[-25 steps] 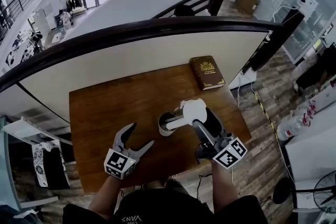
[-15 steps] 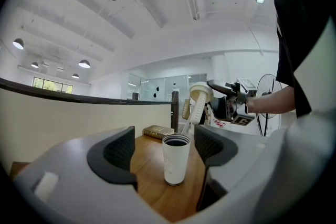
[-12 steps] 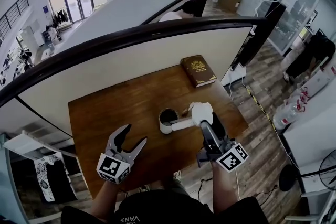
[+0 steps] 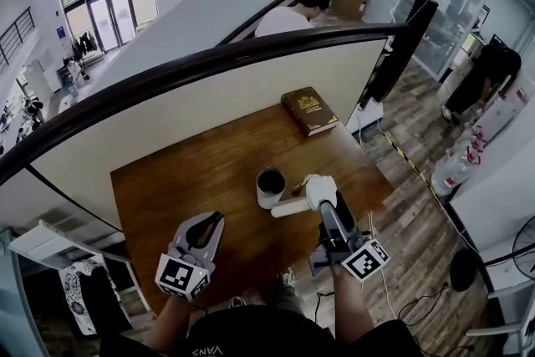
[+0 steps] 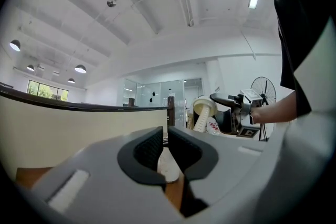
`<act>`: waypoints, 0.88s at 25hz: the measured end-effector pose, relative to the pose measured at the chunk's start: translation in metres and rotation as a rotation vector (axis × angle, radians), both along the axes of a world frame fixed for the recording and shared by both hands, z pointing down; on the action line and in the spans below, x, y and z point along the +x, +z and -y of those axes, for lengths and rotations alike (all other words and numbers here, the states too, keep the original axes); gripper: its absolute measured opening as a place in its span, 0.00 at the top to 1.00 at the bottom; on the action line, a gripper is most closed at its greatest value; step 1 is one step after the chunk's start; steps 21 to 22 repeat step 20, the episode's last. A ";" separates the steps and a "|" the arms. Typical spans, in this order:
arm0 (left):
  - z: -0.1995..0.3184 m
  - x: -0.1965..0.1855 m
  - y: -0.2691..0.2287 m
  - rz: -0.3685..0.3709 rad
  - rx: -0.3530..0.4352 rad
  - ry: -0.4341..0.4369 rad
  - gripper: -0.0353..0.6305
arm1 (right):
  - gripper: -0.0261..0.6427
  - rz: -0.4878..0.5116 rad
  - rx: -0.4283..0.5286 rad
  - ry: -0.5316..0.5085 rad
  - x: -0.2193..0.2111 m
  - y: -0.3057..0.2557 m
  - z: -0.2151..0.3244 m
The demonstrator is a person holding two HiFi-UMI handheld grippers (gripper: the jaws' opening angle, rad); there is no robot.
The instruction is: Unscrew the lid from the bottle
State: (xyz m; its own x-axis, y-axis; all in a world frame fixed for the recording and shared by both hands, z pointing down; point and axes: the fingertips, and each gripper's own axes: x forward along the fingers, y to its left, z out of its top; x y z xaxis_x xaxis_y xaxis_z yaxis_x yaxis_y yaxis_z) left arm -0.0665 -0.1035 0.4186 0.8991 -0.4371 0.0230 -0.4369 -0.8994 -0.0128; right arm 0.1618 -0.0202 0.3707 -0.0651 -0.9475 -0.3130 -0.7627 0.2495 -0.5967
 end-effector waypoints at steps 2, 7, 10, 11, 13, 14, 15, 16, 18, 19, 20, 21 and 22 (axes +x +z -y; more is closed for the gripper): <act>-0.003 -0.002 0.000 -0.003 0.005 0.010 0.90 | 0.48 0.012 0.002 0.010 -0.005 0.003 -0.005; -0.010 -0.014 0.005 -0.009 0.006 0.024 0.93 | 0.48 0.025 0.003 0.043 -0.014 0.008 -0.020; -0.015 -0.018 0.008 -0.012 0.002 0.036 0.93 | 0.48 0.026 0.002 0.058 -0.018 0.011 -0.027; -0.016 -0.019 0.009 -0.011 -0.002 0.038 0.93 | 0.48 0.027 0.004 0.062 -0.019 0.011 -0.029; -0.018 -0.021 0.010 -0.009 -0.007 0.041 0.93 | 0.48 0.032 0.009 0.068 -0.021 0.010 -0.033; -0.019 -0.022 0.010 -0.009 -0.011 0.040 0.93 | 0.48 0.034 0.013 0.072 -0.021 0.010 -0.034; -0.020 -0.023 0.009 -0.010 -0.015 0.037 0.93 | 0.48 0.037 0.017 0.076 -0.022 0.009 -0.036; -0.021 -0.024 0.008 -0.013 -0.016 0.036 0.93 | 0.48 0.040 0.020 0.080 -0.022 0.008 -0.038; -0.024 -0.024 0.006 -0.018 -0.008 0.044 0.93 | 0.48 0.041 0.022 0.084 -0.023 0.007 -0.040; -0.025 -0.025 0.006 -0.020 -0.001 0.050 0.93 | 0.48 0.041 0.023 0.084 -0.024 0.007 -0.040; -0.026 -0.025 0.005 -0.022 0.006 0.056 0.93 | 0.48 0.041 0.023 0.085 -0.025 0.007 -0.041; -0.026 -0.025 0.005 -0.022 0.006 0.056 0.93 | 0.48 0.041 0.023 0.085 -0.025 0.007 -0.041; -0.026 -0.025 0.005 -0.022 0.006 0.056 0.93 | 0.48 0.041 0.023 0.085 -0.025 0.007 -0.041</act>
